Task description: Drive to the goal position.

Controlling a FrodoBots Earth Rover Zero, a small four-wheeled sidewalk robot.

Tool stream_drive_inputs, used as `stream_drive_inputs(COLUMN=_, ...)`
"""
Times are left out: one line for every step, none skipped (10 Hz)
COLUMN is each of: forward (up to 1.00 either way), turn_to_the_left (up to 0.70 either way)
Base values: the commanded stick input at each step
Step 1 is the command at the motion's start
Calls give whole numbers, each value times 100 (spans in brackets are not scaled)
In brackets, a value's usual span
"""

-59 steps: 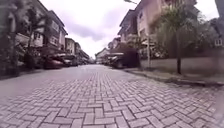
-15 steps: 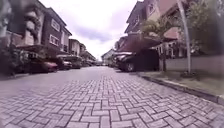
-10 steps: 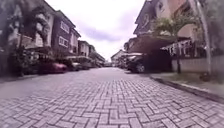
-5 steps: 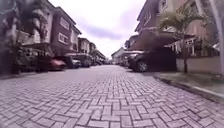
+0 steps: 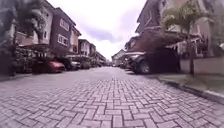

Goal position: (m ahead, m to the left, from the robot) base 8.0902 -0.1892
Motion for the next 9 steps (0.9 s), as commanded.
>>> stream_drive_inputs(forward=70, turn_to_the_left=0)
stream_drive_inputs(forward=70, turn_to_the_left=0)
stream_drive_inputs(forward=70, turn_to_the_left=0)
stream_drive_inputs(forward=70, turn_to_the_left=0)
stream_drive_inputs(forward=70, turn_to_the_left=0)
stream_drive_inputs(forward=70, turn_to_the_left=0)
stream_drive_inputs(forward=70, turn_to_the_left=0)
stream_drive_inputs(forward=70, turn_to_the_left=0)
stream_drive_inputs(forward=70, turn_to_the_left=0)
